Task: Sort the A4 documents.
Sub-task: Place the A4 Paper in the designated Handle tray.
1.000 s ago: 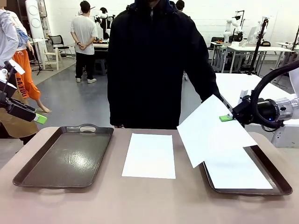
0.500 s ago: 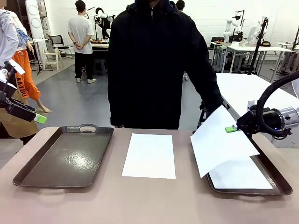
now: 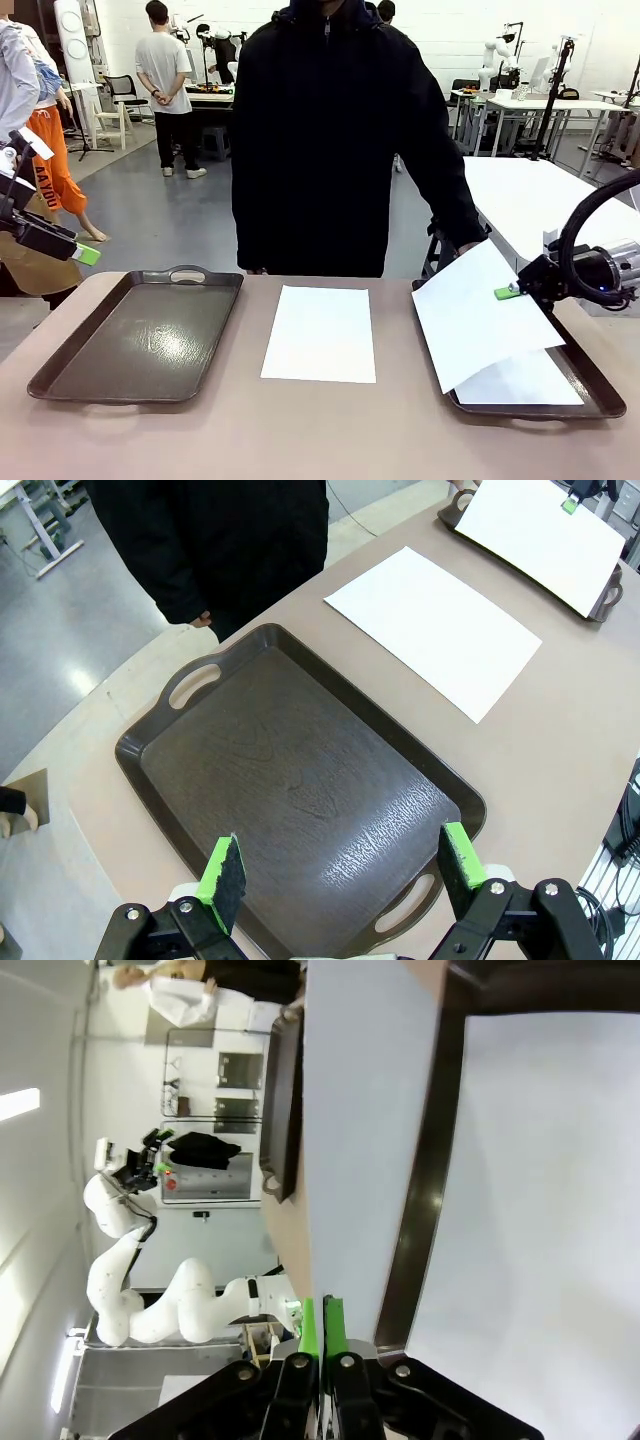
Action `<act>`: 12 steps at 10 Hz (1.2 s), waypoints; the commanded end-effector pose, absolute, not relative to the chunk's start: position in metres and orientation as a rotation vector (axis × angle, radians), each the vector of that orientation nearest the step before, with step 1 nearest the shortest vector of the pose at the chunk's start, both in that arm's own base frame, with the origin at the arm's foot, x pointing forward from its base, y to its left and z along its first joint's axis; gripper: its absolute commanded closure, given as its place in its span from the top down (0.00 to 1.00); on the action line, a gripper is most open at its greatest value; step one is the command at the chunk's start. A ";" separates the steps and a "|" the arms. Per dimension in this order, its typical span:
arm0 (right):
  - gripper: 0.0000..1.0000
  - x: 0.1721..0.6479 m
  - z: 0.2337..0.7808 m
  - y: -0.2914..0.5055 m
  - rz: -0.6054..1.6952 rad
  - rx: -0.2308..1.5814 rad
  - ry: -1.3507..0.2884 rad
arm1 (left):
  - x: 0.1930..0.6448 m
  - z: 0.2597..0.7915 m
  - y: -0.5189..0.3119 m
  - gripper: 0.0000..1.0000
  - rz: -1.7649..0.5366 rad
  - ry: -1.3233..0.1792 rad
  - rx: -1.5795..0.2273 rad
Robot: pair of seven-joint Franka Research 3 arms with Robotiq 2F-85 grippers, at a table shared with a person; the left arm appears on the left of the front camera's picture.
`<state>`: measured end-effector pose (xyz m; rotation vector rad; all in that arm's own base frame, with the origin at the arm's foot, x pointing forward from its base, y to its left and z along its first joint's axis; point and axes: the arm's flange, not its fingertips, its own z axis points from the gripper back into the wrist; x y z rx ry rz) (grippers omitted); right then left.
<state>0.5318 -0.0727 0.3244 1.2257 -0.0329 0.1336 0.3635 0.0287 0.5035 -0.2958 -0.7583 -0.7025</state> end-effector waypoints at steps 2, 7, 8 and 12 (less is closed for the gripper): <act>0.01 0.536 0.322 -0.092 0.092 1.154 0.007 | 0.365 0.501 0.032 1.00 -0.722 -0.764 -0.307; 0.01 0.539 0.314 -0.107 0.050 1.071 0.064 | 0.365 0.501 0.032 1.00 -0.722 -0.764 -0.307; 0.01 0.539 0.309 -0.107 0.039 1.045 0.084 | 0.365 0.501 0.032 1.00 -0.722 -0.764 -0.307; 0.01 0.534 0.294 -0.114 -0.038 0.855 0.054 | 0.365 0.501 0.032 1.00 -0.722 -0.764 -0.307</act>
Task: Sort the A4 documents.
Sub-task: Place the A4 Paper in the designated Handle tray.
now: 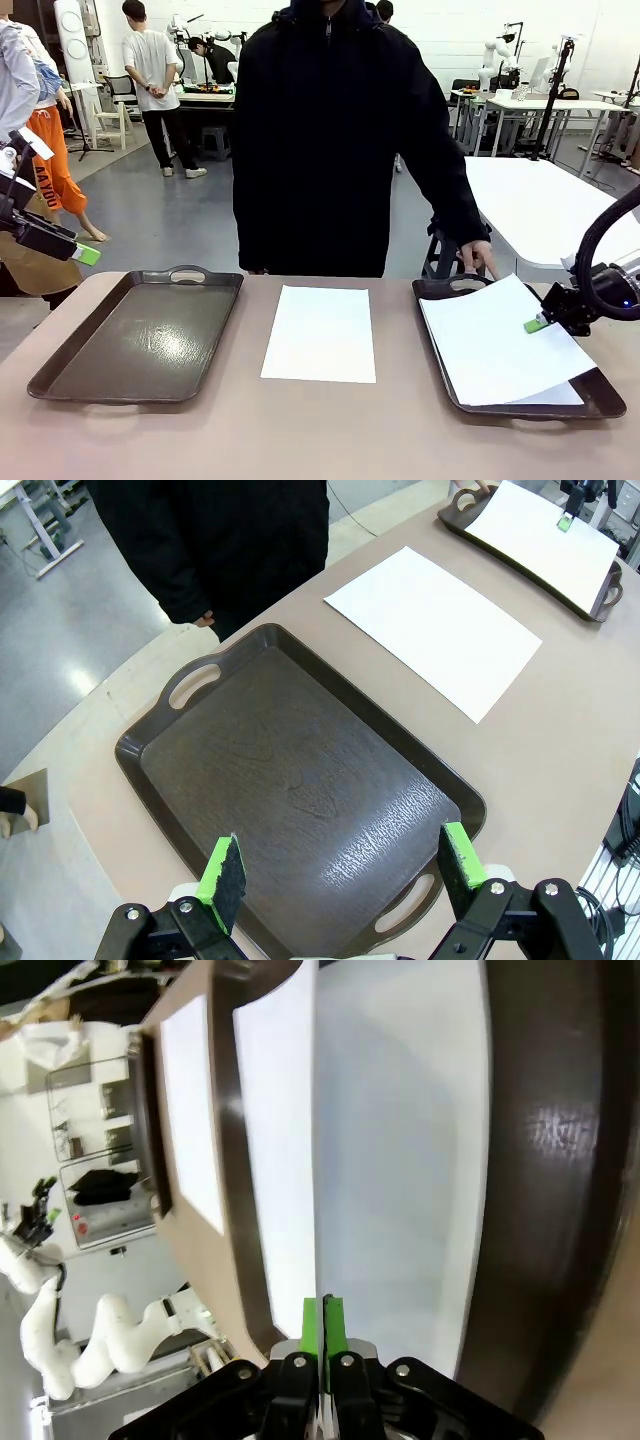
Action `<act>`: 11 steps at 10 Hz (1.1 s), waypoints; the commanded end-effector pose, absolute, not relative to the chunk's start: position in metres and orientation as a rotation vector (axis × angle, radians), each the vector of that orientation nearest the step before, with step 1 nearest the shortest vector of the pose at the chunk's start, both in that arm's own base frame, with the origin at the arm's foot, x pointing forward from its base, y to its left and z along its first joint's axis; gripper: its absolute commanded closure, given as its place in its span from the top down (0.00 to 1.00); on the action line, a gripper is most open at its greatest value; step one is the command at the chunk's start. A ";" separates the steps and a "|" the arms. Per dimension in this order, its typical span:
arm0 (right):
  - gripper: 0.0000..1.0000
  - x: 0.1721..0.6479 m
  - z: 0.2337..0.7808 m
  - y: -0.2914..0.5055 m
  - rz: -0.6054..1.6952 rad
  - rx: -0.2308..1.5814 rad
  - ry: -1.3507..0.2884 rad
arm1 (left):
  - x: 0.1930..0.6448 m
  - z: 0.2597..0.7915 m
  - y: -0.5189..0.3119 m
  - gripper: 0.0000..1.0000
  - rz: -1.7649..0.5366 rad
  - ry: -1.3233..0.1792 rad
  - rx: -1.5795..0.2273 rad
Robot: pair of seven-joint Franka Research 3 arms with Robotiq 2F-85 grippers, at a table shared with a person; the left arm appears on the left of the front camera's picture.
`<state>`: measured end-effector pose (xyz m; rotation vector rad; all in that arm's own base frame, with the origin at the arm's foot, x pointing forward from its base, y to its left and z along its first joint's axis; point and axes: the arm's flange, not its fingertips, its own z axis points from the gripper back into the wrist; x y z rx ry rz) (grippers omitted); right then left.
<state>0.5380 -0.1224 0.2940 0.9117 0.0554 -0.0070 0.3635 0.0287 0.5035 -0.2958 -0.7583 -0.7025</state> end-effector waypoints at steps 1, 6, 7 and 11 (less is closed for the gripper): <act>0.01 0.532 0.293 -0.114 -0.051 0.810 0.051 | 0.365 0.501 0.032 1.00 -0.722 -0.764 -0.307; 0.01 0.532 0.293 -0.102 -0.018 0.785 0.052 | 0.365 0.501 0.032 1.00 -0.722 -0.764 -0.307; 0.01 0.533 0.296 -0.100 -0.013 0.776 0.057 | 0.365 0.501 0.032 1.00 -0.722 -0.764 -0.307; 0.27 0.531 0.306 -0.097 -0.027 0.688 0.043 | 0.365 0.501 0.032 1.00 -0.722 -0.764 -0.307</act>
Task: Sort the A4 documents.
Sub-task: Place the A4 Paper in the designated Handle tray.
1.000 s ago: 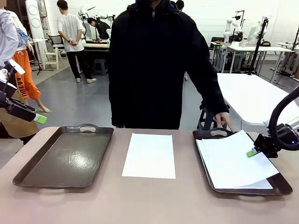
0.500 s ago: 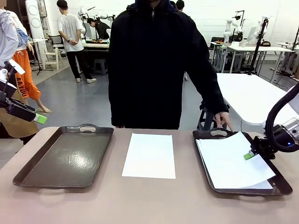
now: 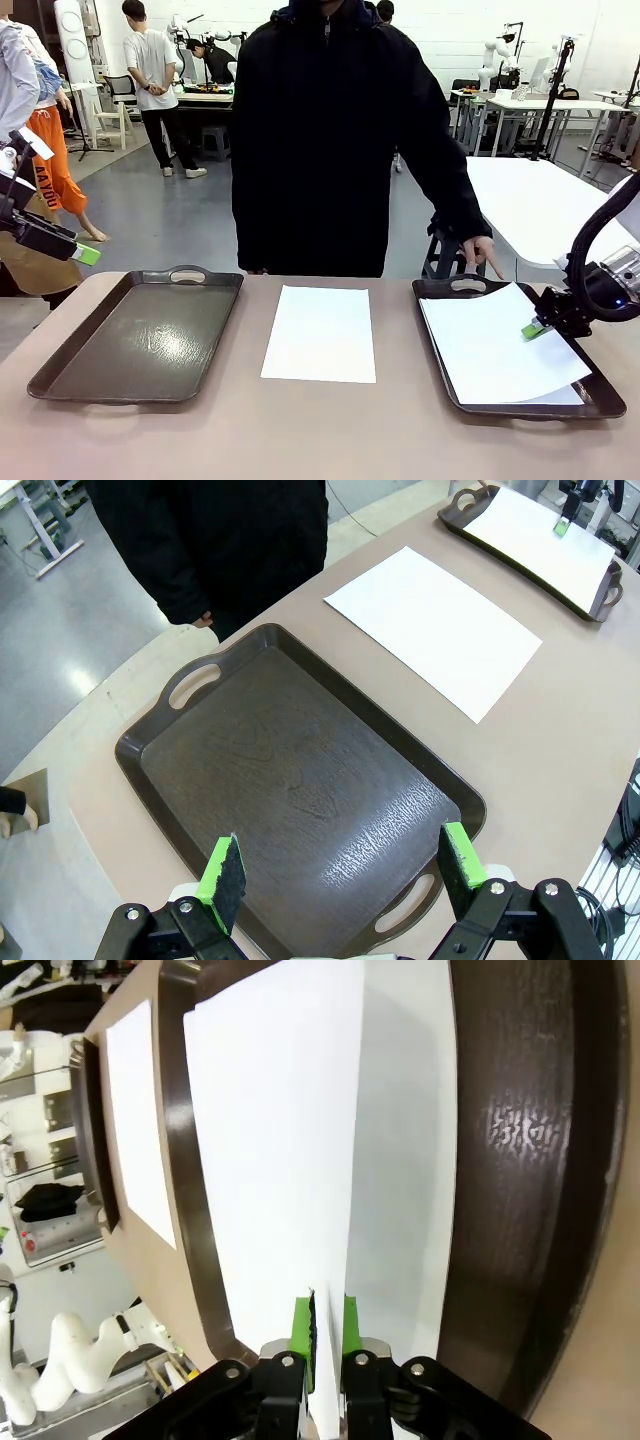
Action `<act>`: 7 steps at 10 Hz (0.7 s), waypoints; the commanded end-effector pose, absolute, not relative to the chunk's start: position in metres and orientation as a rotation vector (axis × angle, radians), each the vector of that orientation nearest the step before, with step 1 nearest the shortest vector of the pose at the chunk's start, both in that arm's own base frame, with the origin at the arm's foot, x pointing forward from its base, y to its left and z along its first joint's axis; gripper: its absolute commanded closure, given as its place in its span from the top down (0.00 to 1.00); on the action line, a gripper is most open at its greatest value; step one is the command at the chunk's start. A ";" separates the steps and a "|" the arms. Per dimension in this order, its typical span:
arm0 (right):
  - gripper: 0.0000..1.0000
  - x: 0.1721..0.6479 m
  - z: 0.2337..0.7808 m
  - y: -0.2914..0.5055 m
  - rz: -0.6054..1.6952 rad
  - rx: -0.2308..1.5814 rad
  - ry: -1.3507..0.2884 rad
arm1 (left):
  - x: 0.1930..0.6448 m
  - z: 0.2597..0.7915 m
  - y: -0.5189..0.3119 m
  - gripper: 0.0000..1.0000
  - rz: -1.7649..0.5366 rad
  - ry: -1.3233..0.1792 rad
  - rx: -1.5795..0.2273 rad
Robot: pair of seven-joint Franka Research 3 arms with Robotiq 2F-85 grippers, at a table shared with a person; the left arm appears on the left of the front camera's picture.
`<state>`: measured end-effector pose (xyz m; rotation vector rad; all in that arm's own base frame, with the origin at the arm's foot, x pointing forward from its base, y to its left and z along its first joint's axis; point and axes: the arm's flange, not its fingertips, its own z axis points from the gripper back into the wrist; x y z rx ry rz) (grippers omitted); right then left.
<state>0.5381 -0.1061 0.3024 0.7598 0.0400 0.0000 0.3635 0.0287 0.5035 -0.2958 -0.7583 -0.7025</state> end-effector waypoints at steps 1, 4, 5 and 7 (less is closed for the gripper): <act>0.30 0.530 0.310 -0.095 -0.028 0.660 0.031 | 0.365 0.501 0.032 1.00 -0.722 -0.764 -0.307; 0.59 0.526 0.328 -0.090 -0.022 0.556 0.008 | 0.365 0.501 0.032 1.00 -0.722 -0.764 -0.307; 0.63 0.525 0.334 -0.090 -0.027 0.517 0.001 | 0.365 0.501 0.032 1.00 -0.722 -0.764 -0.307; 0.80 0.523 0.341 -0.091 -0.038 0.500 -0.021 | 0.365 0.501 0.032 1.00 -0.722 -0.764 -0.307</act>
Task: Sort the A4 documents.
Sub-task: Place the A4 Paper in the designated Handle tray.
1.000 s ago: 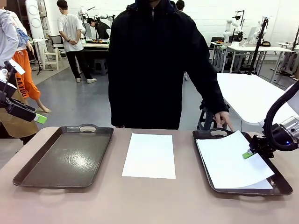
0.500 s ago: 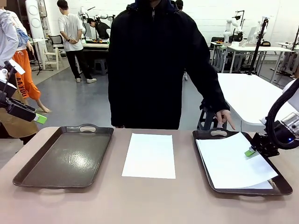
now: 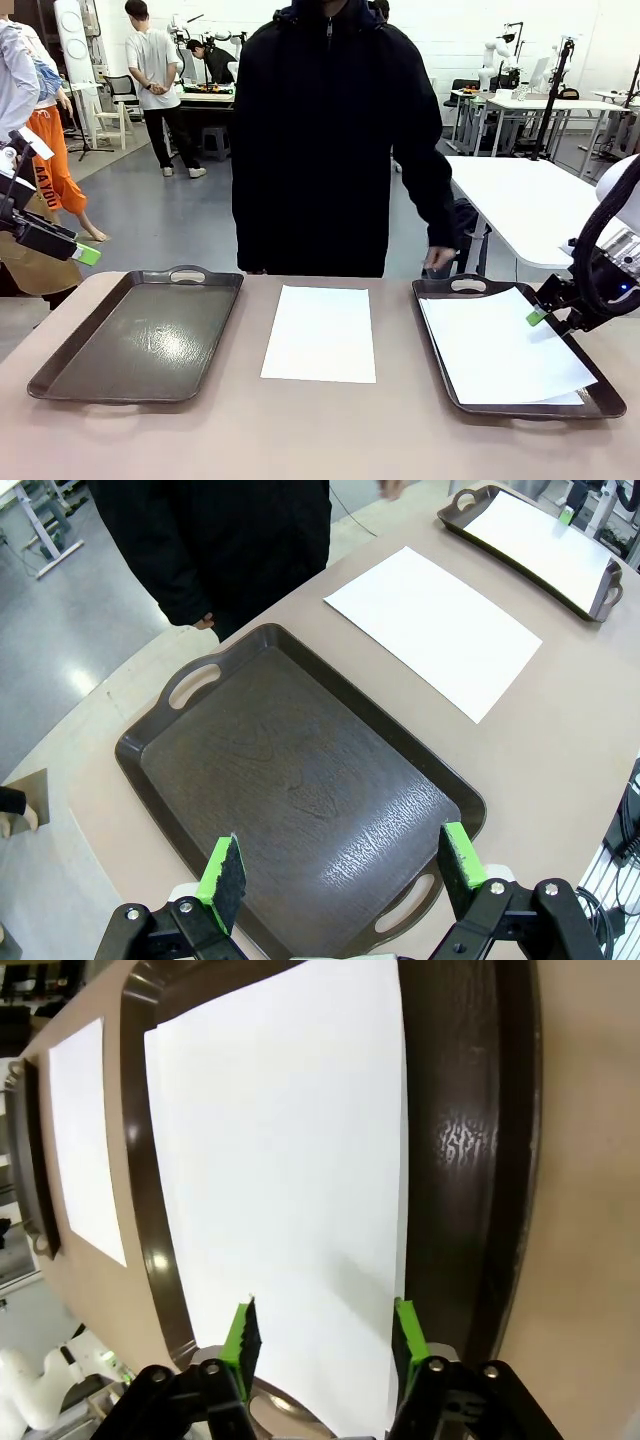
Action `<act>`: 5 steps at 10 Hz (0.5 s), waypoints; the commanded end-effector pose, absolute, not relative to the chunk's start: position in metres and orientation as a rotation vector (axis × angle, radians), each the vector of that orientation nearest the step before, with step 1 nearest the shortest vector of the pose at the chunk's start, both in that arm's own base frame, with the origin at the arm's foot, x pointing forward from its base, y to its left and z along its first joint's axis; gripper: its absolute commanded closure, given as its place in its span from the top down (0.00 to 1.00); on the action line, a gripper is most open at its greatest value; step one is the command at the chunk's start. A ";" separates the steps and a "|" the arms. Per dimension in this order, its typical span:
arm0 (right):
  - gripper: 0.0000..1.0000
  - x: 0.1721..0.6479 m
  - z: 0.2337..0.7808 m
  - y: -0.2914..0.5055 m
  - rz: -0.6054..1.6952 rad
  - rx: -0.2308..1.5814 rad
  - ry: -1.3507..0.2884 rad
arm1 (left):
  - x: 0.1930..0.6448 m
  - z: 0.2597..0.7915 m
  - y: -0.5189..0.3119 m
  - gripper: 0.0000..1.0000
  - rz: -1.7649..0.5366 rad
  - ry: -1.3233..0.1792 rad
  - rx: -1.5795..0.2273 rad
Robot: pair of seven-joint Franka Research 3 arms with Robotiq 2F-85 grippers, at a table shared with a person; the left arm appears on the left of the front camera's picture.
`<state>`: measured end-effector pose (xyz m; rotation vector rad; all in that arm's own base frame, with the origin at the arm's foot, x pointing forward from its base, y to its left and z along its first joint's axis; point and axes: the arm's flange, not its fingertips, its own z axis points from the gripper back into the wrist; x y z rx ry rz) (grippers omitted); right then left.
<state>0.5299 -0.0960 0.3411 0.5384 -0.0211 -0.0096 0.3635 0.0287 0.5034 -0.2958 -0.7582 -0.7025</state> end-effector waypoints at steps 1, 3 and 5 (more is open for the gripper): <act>0.93 0.523 0.342 -0.091 -0.038 0.501 -0.025 | 0.365 0.501 0.032 1.00 -0.722 -0.764 -0.307; 1.00 0.523 0.343 -0.090 -0.036 0.495 -0.031 | 0.365 0.501 0.032 1.00 -0.722 -0.764 -0.307; 1.00 0.522 0.344 -0.090 -0.049 0.480 -0.030 | 0.365 0.501 0.032 1.00 -0.722 -0.764 -0.307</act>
